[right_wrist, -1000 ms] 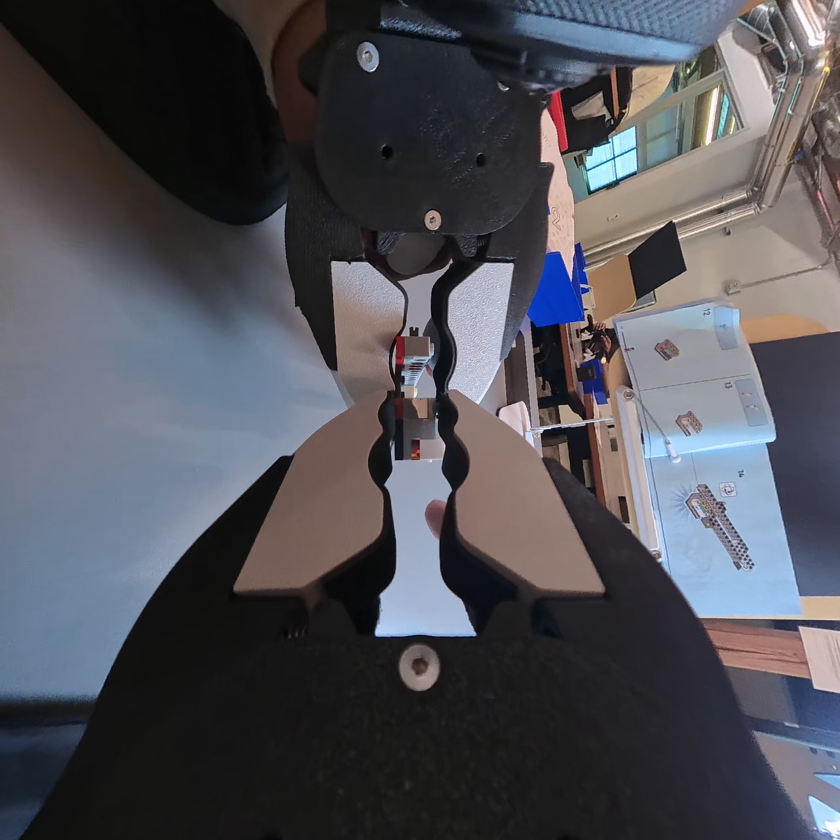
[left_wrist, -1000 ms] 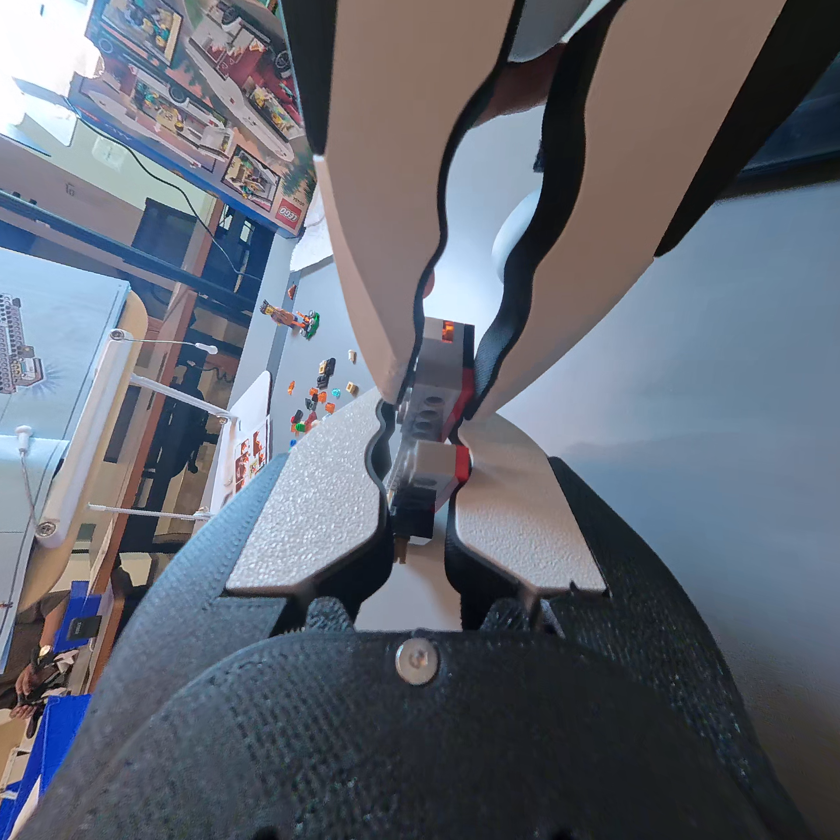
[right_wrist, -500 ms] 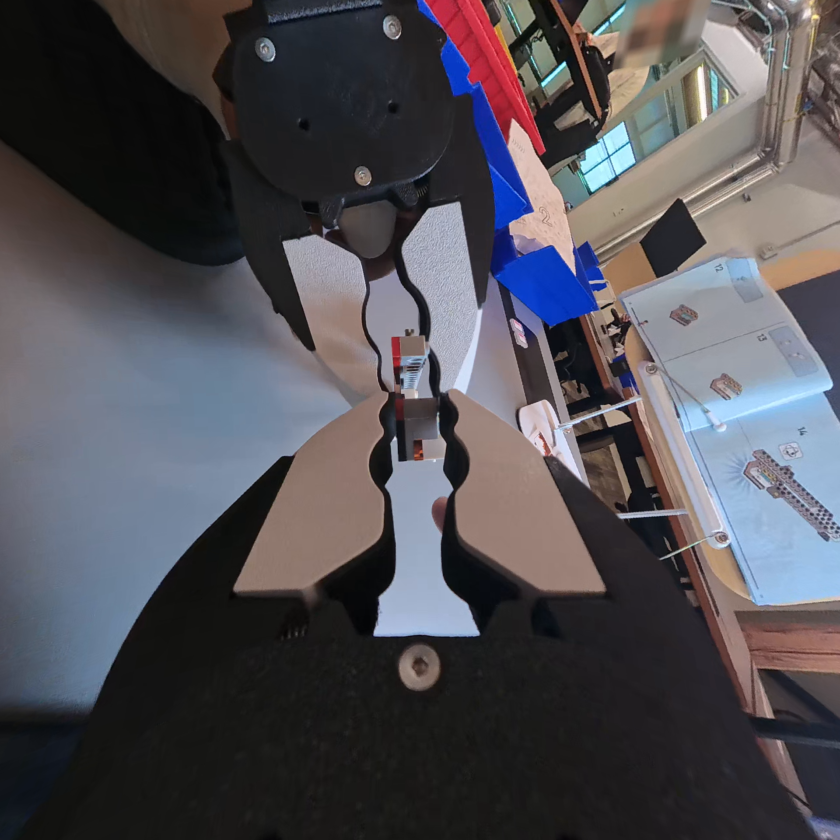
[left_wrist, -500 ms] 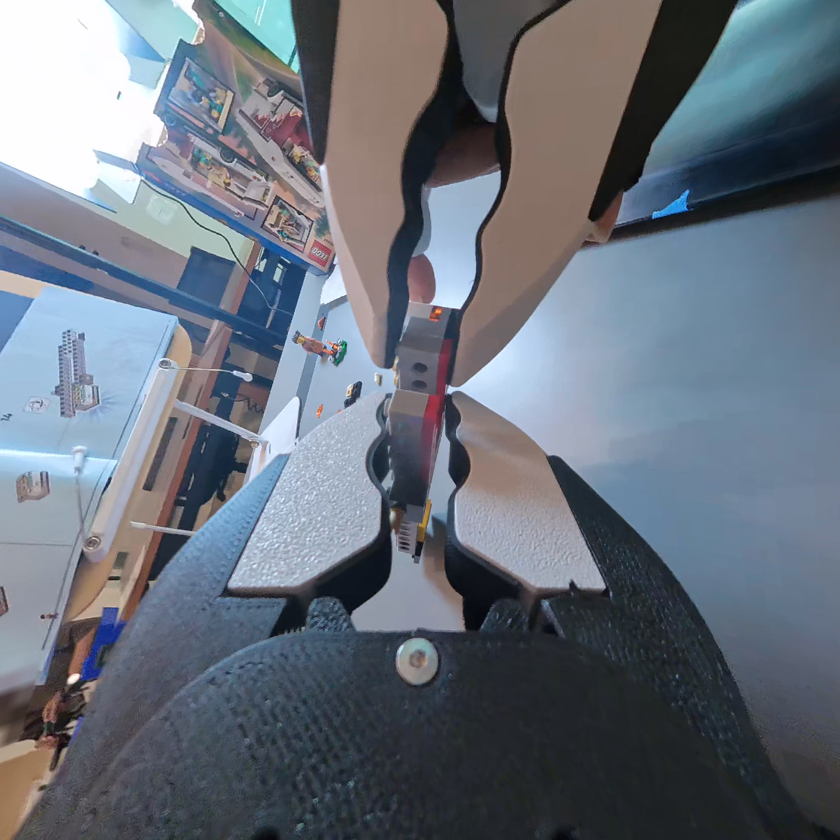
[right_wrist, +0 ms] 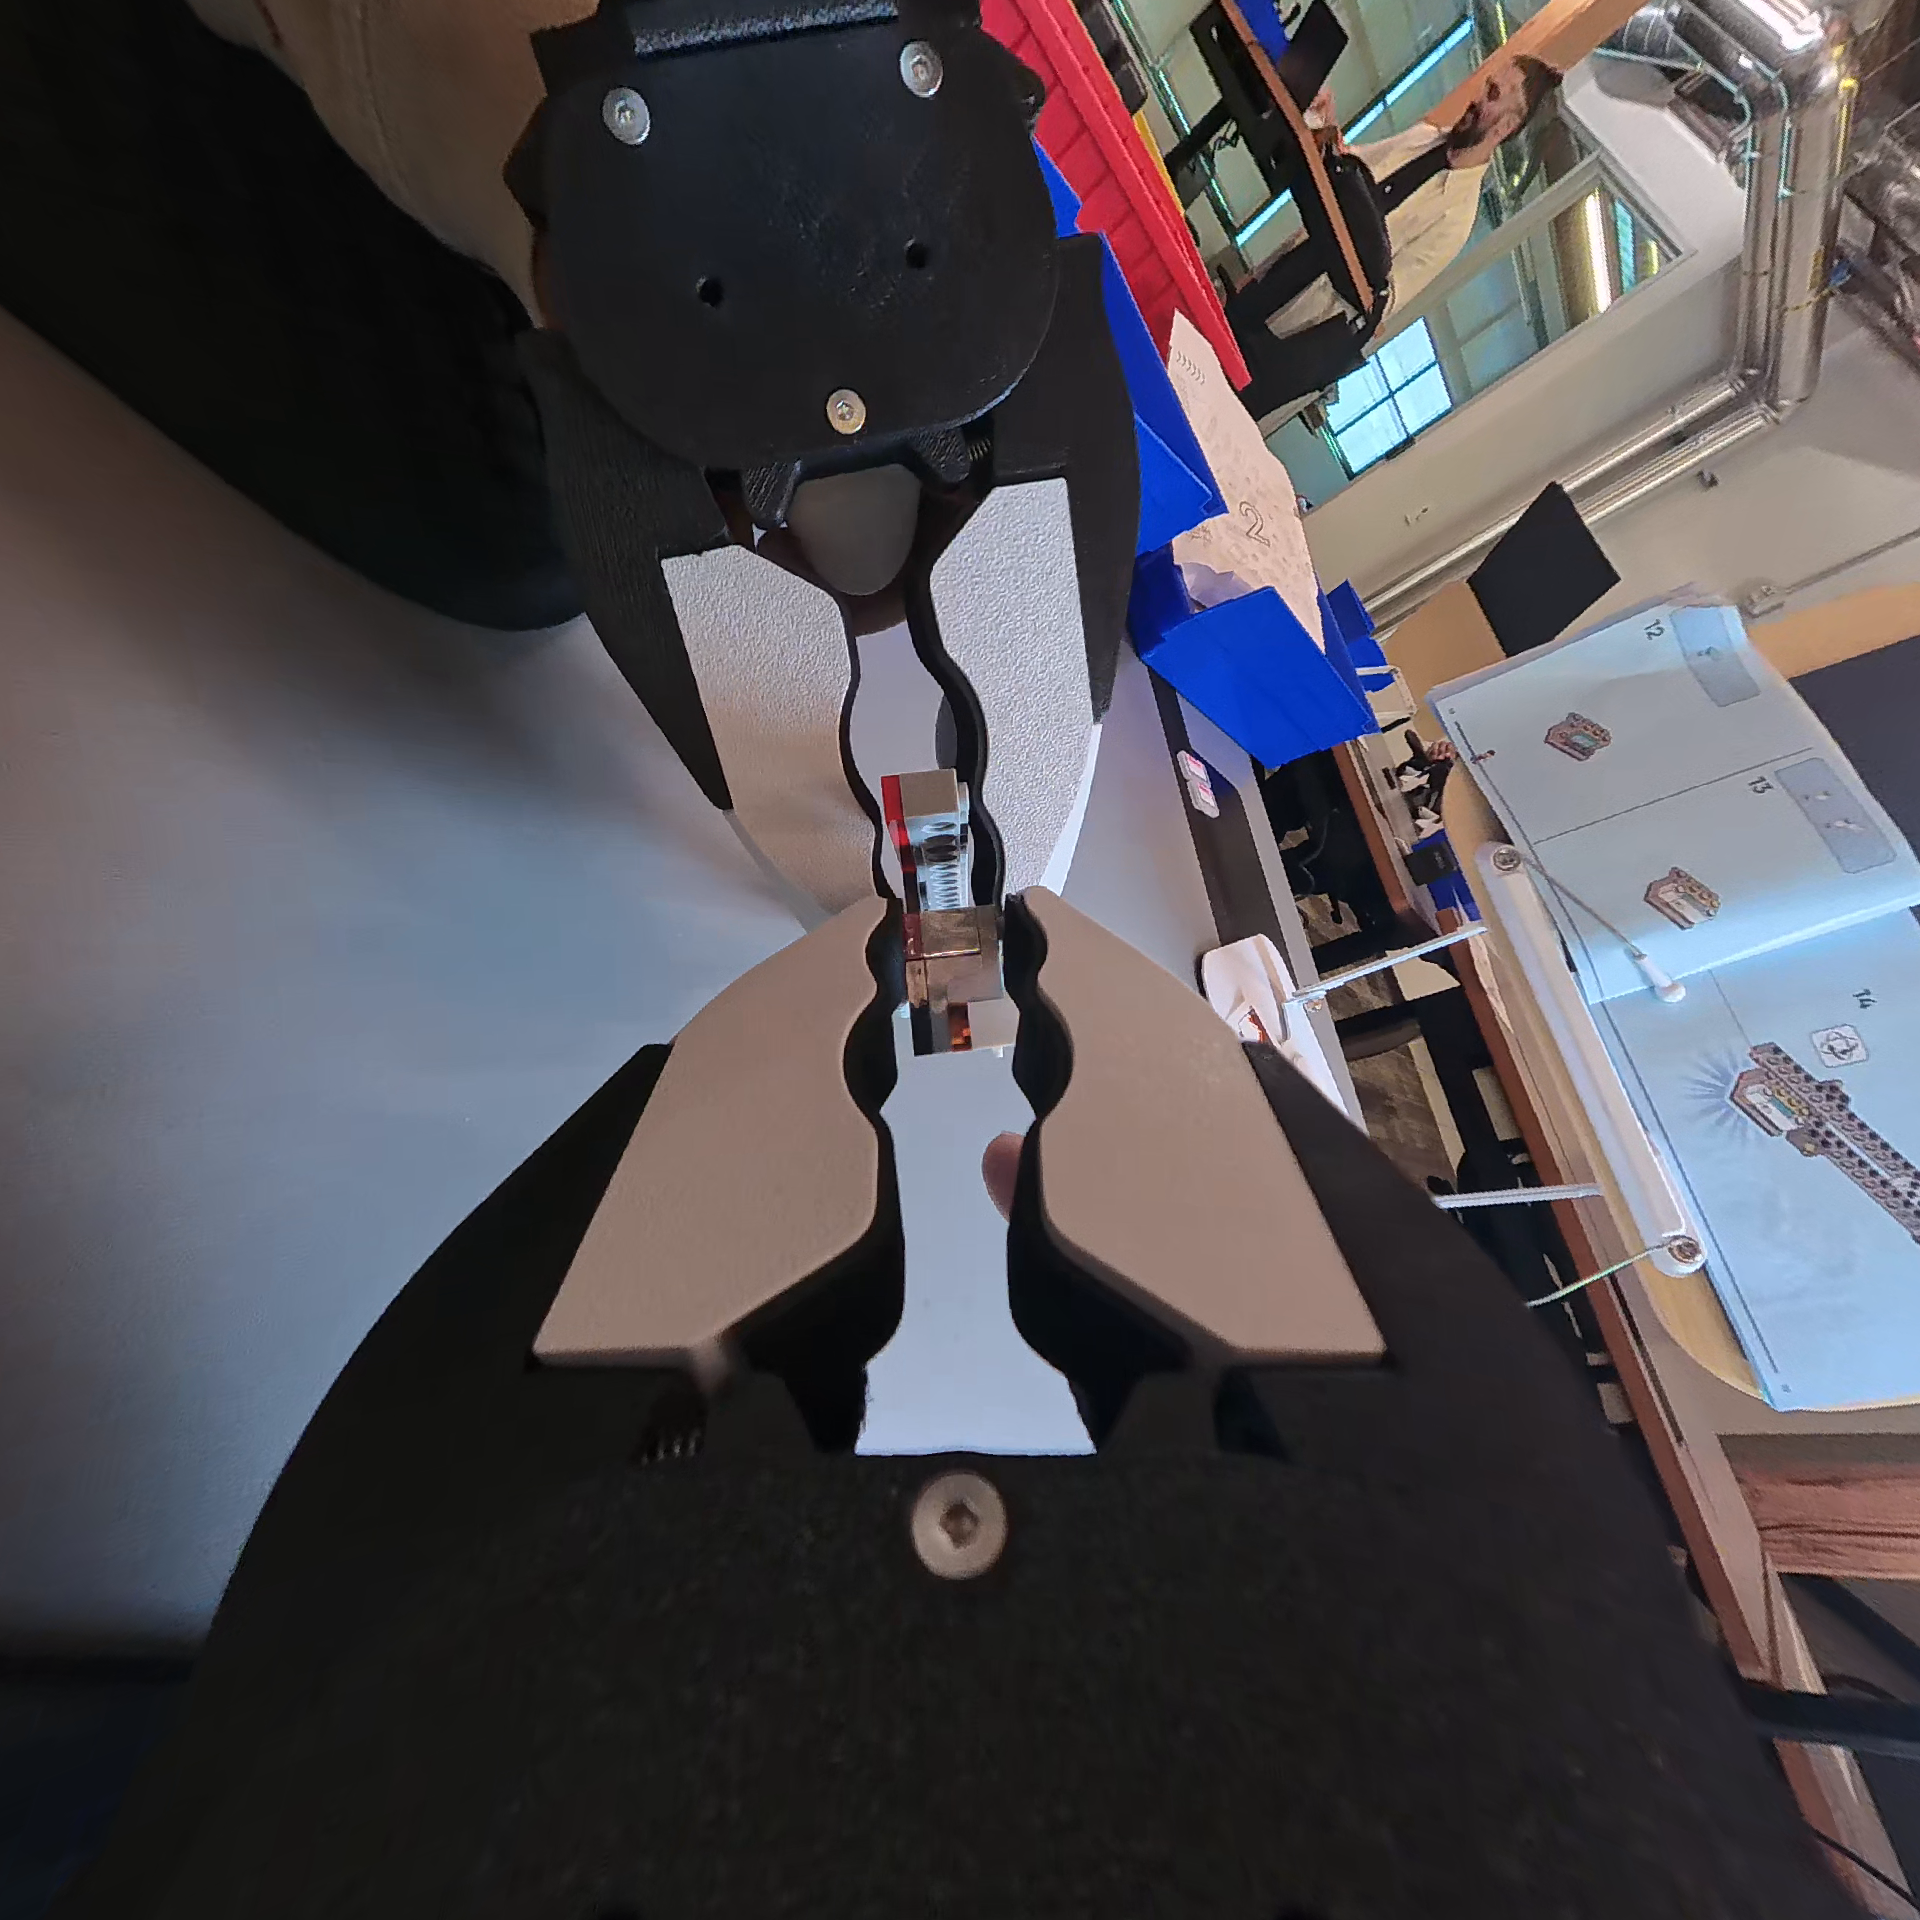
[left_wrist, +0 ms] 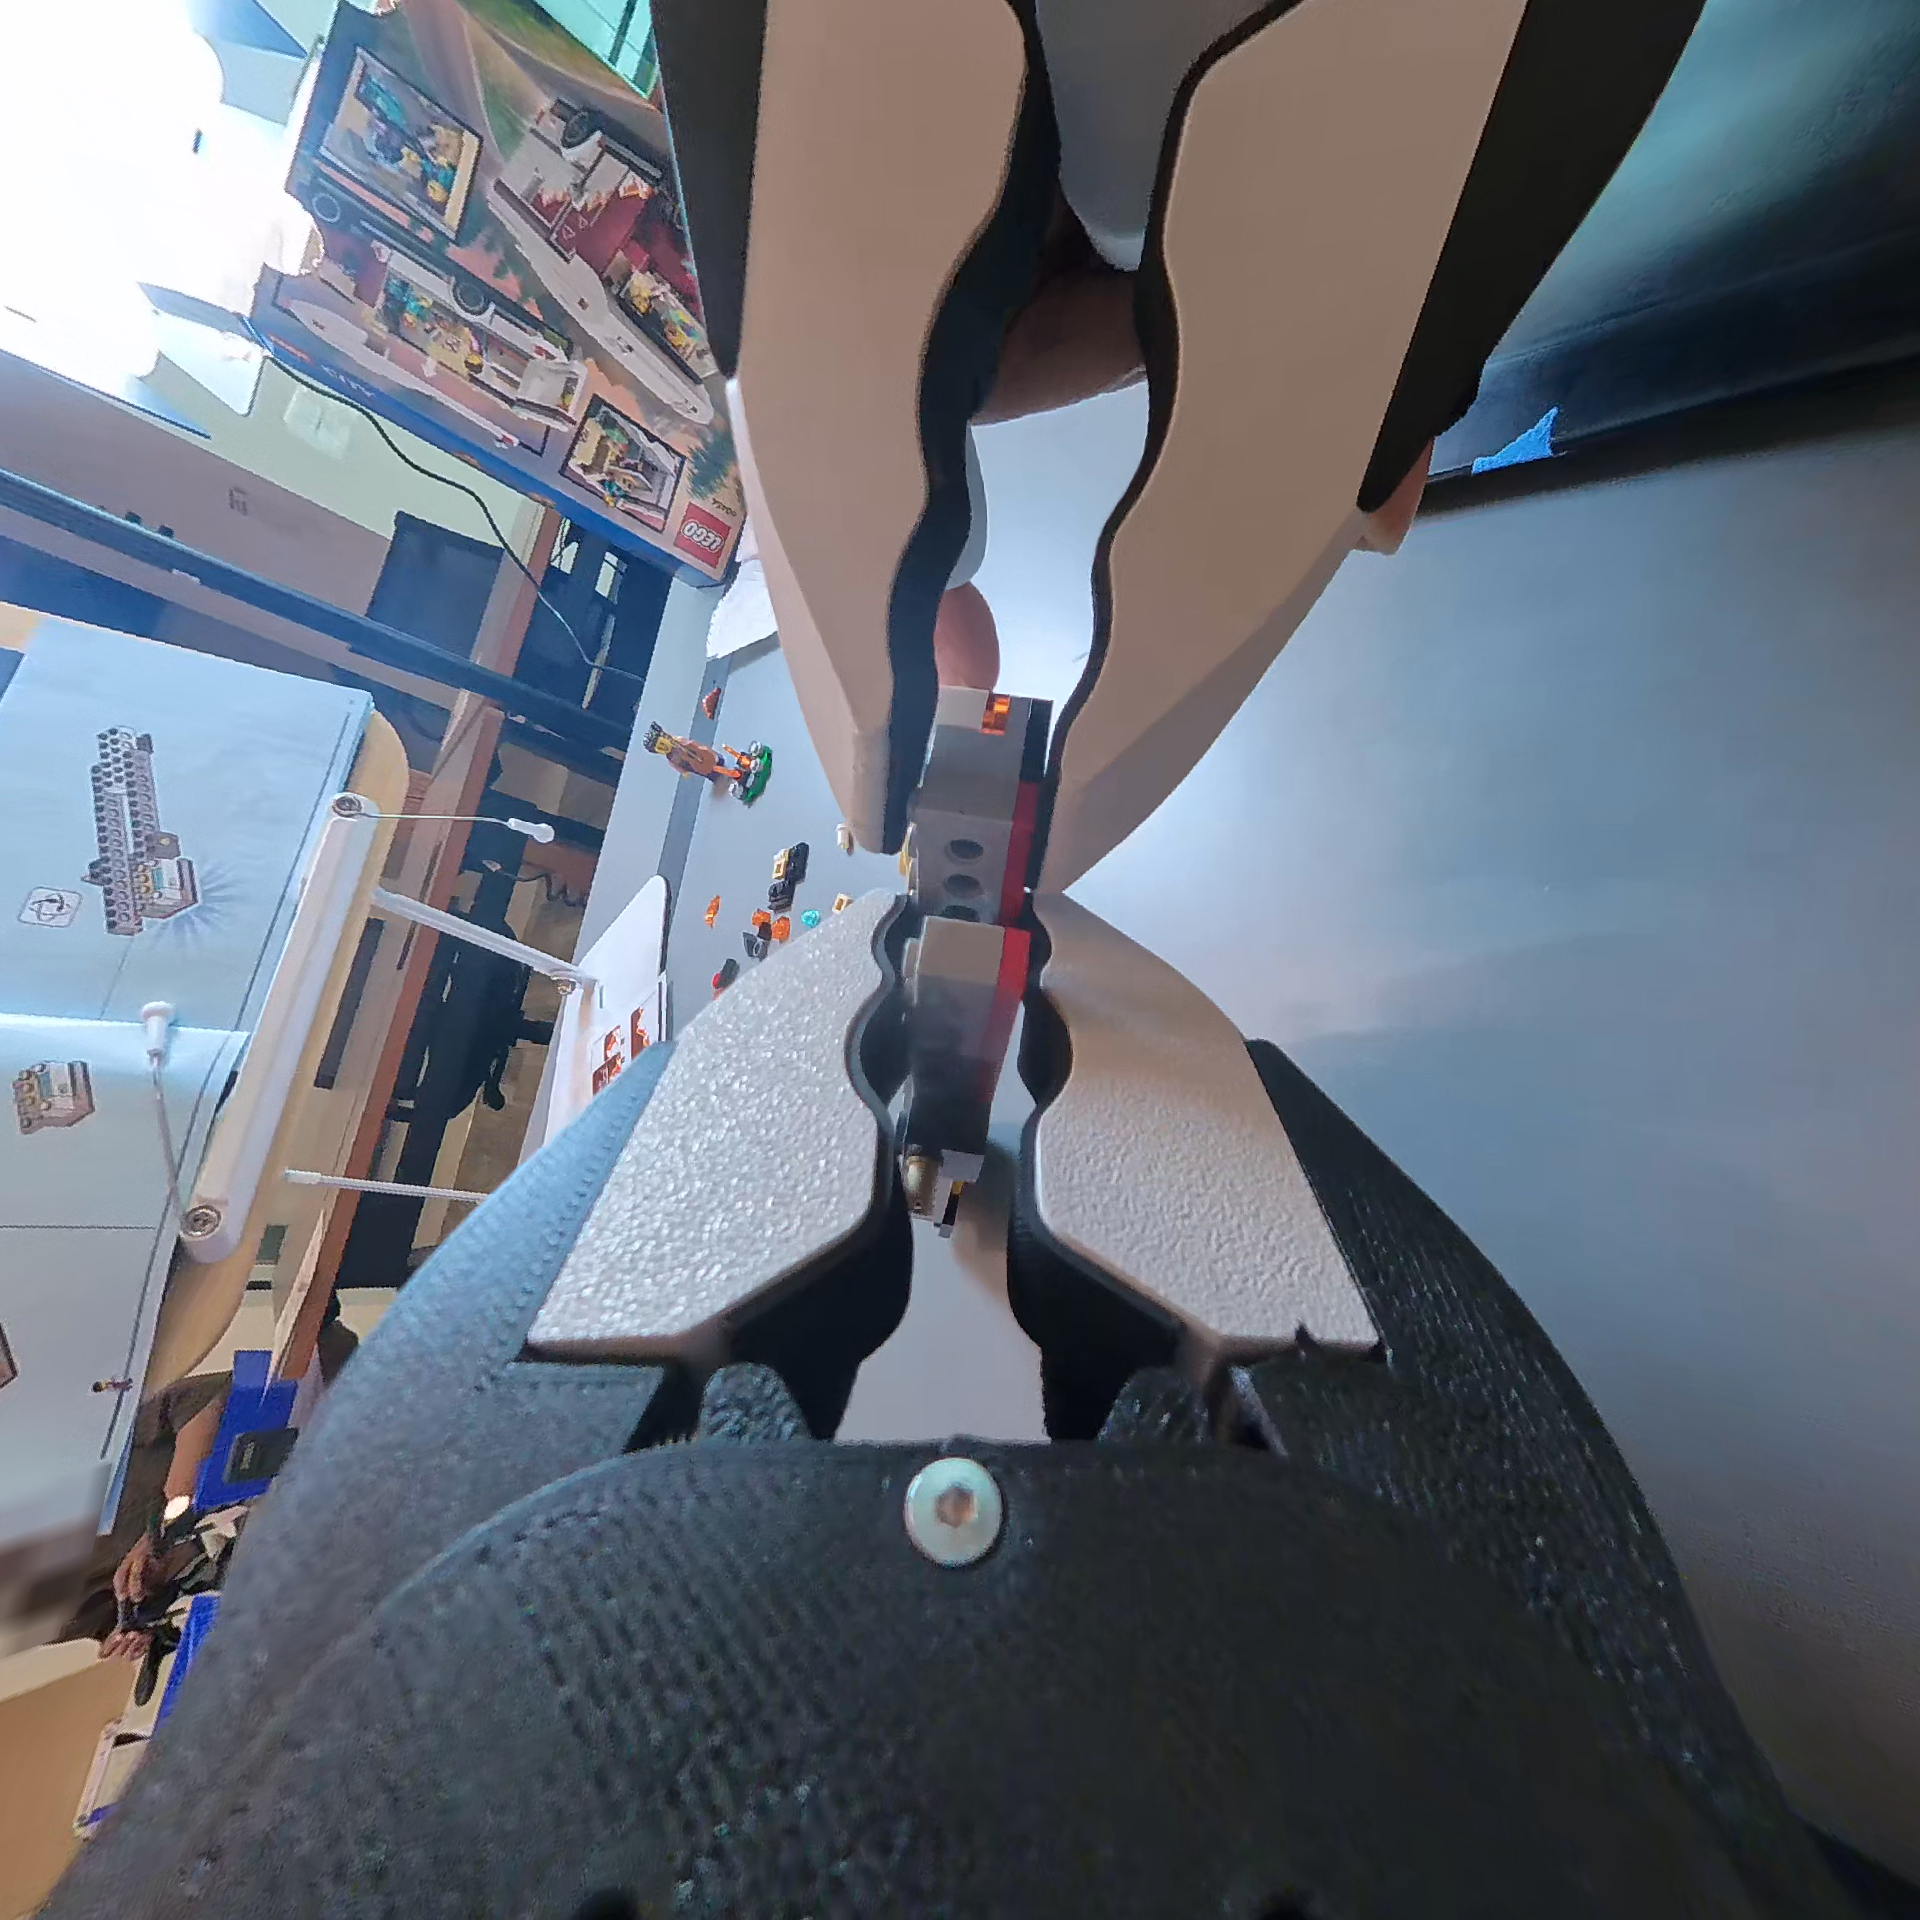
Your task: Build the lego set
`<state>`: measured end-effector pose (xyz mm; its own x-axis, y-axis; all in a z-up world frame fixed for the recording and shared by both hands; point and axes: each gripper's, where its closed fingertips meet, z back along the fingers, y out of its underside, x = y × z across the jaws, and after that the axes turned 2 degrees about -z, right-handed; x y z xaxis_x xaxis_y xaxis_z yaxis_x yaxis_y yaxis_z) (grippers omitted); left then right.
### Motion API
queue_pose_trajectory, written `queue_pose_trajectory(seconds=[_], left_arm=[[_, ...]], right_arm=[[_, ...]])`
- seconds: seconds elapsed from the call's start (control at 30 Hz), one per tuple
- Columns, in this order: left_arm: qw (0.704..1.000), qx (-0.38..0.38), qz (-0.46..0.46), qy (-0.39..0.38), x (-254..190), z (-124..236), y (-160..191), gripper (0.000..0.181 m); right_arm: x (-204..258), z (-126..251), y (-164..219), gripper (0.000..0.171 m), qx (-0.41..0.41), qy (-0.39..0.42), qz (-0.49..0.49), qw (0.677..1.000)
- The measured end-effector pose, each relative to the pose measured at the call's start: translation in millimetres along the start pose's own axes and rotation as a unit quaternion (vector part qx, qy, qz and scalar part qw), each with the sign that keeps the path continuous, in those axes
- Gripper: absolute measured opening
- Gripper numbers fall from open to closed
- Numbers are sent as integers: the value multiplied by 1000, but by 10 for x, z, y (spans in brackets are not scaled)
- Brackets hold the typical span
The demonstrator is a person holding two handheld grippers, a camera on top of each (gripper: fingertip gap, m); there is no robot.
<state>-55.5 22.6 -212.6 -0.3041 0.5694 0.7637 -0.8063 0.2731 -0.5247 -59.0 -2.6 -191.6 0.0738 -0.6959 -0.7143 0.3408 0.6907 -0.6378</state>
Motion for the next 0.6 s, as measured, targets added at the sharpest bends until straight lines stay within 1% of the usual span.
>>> queue_pose_trajectory(seconds=[0.27,0.37,0.5,0.53,0.6], left_arm=[[999,-28,4,-16,70,19,-57,19],[1000,-26,3,-16,69,11,-23,19],[999,-34,4,-13,50,1,-52,19],[999,-37,3,-12,44,0,-64,19],[999,-39,1,-14,44,-7,-56,19]], right_arm=[[-76,50,-39,20,-10,6,-16,1000],[-103,65,-7,32,-2,-2,-30,1000],[-74,35,11,31,5,2,-11,1000],[-68,28,14,22,7,7,-2,1000],[-54,22,19,20,12,15,26,999]])
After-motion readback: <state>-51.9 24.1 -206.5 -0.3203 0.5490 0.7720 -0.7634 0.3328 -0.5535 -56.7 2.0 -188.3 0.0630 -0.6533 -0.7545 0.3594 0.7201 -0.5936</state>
